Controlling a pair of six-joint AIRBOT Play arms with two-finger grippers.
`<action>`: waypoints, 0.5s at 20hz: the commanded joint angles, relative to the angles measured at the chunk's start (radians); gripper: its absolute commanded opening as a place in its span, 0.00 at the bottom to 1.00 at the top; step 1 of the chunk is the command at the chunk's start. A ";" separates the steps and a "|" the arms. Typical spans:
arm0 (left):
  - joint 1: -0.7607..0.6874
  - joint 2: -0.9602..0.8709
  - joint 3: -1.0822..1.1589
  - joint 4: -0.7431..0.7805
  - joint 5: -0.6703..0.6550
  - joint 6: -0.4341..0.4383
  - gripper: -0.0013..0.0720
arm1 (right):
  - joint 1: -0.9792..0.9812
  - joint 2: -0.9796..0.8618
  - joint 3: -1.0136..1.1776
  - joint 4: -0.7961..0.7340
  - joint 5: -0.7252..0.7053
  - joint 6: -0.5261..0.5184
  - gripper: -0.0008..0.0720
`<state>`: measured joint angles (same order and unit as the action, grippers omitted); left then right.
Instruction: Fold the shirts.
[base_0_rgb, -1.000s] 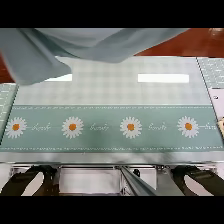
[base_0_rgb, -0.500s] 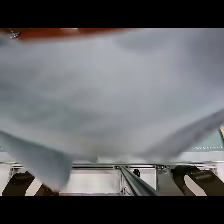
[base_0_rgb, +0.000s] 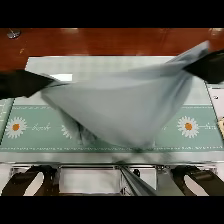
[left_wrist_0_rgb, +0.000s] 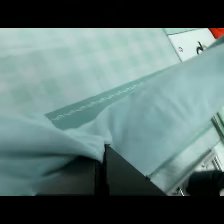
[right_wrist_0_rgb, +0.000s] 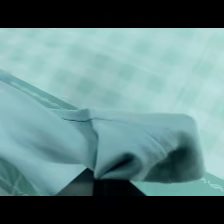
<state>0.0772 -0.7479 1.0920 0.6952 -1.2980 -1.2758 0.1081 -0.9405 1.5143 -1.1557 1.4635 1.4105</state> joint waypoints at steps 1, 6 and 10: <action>-0.039 -0.122 -0.193 -0.003 0.287 0.058 0.05 | -0.013 -0.161 -0.098 -0.060 -0.159 0.012 0.05; -0.155 -0.451 -0.080 -0.018 0.518 0.116 0.05 | -0.117 -0.481 0.033 0.079 -0.336 0.056 0.06; -0.171 -0.669 0.084 -0.051 0.512 0.075 0.05 | -0.143 -0.671 0.148 0.200 -0.379 0.066 0.06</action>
<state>-0.0734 -1.2694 1.0870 0.6701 -0.8307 -1.1782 -0.0113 -1.4784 1.5951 -1.0492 1.1397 1.4601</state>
